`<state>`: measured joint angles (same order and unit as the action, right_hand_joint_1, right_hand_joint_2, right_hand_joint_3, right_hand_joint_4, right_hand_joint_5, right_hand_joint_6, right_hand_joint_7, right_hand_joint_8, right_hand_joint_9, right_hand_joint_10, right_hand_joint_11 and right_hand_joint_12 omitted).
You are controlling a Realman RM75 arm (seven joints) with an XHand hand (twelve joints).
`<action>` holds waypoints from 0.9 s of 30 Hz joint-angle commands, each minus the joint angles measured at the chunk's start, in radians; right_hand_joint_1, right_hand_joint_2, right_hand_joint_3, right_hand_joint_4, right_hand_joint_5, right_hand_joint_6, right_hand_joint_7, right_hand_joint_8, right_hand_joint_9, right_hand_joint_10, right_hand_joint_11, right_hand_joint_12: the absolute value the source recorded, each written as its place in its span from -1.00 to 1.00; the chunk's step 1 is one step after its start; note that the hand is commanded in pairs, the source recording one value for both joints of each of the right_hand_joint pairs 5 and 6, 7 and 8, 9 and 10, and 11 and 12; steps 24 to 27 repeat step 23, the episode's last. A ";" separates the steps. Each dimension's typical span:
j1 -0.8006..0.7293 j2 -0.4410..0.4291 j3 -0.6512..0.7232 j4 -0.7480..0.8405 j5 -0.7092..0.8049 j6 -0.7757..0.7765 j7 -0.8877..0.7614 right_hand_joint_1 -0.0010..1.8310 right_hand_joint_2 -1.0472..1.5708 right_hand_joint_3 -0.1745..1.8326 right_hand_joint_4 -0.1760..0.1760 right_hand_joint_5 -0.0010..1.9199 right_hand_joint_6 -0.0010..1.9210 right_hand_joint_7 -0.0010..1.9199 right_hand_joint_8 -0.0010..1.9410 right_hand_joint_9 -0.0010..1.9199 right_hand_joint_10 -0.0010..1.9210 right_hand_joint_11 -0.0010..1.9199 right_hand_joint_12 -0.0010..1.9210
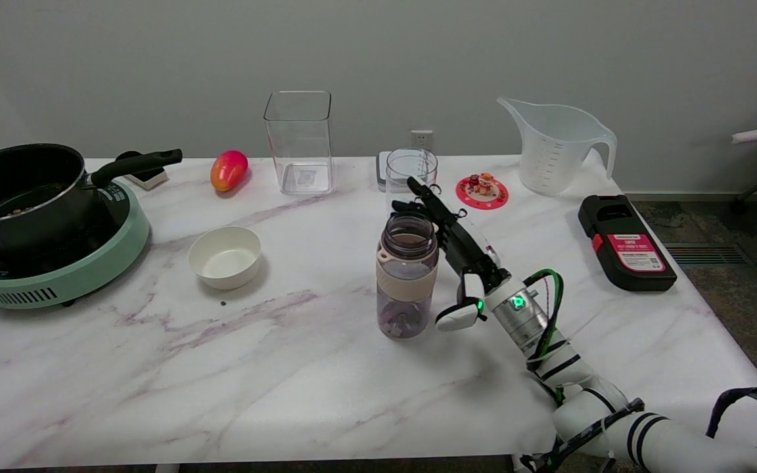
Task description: Place the bottle onto the table.
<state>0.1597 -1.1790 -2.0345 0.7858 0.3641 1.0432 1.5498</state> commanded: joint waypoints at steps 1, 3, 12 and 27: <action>-0.083 0.145 0.057 0.051 0.086 0.011 0.088 0.35 -0.85 0.24 0.00 -0.99 -0.99 -0.63 -0.63 -0.57 -0.57 -0.44 -0.44; -0.109 0.158 0.097 0.045 0.087 0.007 0.092 0.35 -0.84 0.24 0.00 -0.98 -0.98 -0.56 -0.57 -0.54 -0.54 -0.43 -0.43; -0.269 0.242 0.427 0.044 0.086 0.021 0.237 0.47 -0.72 0.25 0.00 -0.96 -0.96 -0.49 -0.50 -0.48 -0.48 -0.37 -0.37; -0.286 0.310 0.661 0.162 0.238 -0.108 0.156 0.43 -0.62 0.45 0.00 -0.88 -0.88 -0.50 -0.50 -0.47 -0.47 -0.33 -0.33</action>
